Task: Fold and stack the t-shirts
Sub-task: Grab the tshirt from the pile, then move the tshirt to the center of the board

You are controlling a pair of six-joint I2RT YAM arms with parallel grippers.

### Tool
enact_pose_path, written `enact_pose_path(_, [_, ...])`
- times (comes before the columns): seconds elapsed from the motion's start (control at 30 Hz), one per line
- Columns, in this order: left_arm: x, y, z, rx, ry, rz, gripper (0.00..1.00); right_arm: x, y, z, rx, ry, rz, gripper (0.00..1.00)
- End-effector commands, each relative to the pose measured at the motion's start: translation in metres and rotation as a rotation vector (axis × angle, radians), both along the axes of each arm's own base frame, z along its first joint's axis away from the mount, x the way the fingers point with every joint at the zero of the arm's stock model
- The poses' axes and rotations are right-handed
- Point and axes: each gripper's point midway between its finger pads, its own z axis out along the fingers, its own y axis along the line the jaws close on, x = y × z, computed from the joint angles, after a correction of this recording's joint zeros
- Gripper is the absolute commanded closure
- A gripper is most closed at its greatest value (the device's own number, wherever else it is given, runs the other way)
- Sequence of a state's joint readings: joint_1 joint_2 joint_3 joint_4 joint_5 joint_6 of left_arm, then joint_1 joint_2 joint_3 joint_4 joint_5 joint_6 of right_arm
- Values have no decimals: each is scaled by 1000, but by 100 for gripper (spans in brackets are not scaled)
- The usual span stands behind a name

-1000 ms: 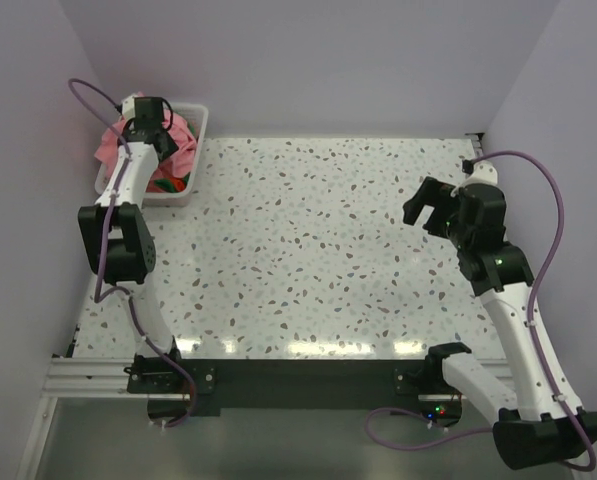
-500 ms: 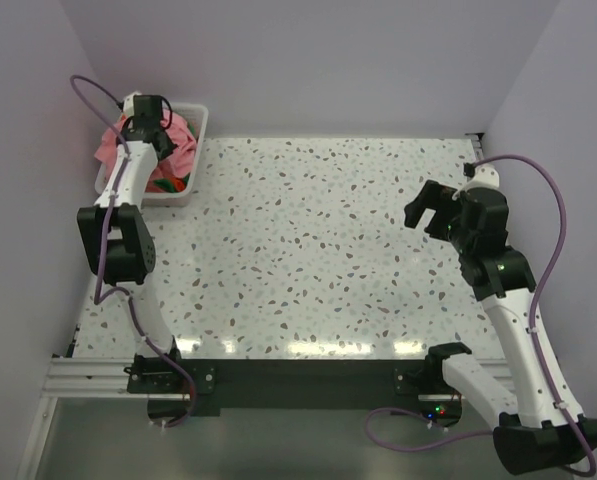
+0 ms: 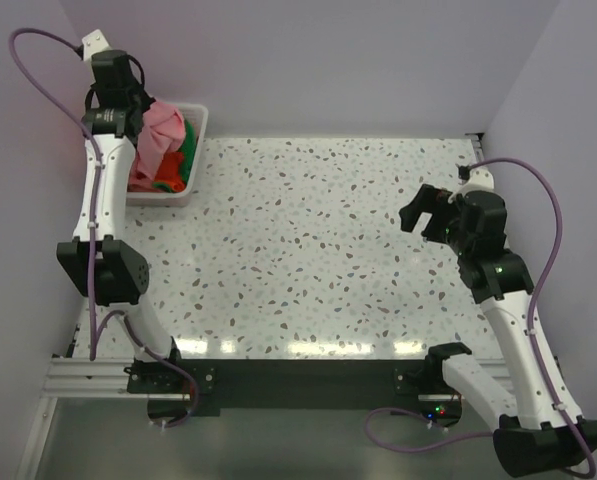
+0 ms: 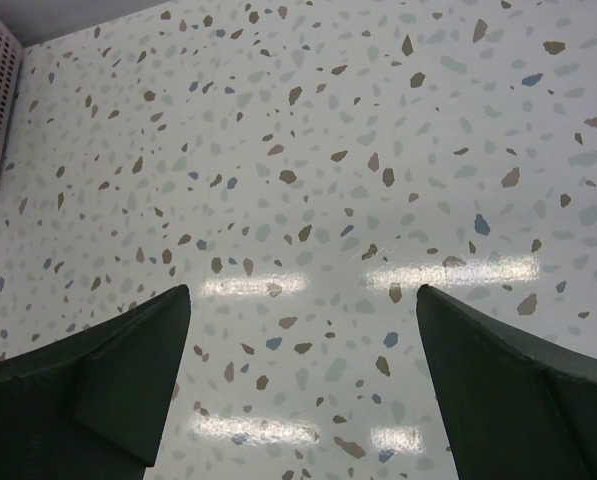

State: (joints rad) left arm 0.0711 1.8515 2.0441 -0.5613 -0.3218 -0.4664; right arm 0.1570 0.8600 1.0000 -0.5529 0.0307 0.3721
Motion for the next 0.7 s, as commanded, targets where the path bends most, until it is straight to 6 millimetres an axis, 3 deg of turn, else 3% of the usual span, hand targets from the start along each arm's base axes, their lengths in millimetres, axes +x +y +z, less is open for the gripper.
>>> enact_pose_path(0.0, [-15, -8, 84, 37, -200, -71, 100, 3, 4, 10, -1, -65, 33, 1])
enact_pose_path(0.2, [-56, -59, 147, -27, -401, -305, 100, 4, 14, 10, 13, -96, 90, 1])
enact_pose_path(0.3, [-87, -91, 177, -34, -502, -399, 100, 4, 16, 12, 20, -106, 101, 1])
enact_pose_path(0.33, [-102, -114, 188, -25, -529, -449, 100, 3, 16, 12, 21, -106, 104, 1])
enact_pose_path(0.5, [-136, -182, 212, -38, -600, -623, 100, 2, 19, 9, 33, -109, 116, 1])
enact_pose_path(0.67, [-159, -252, 215, -94, -630, -832, 100, -1, 19, 6, 32, -97, 115, 2])
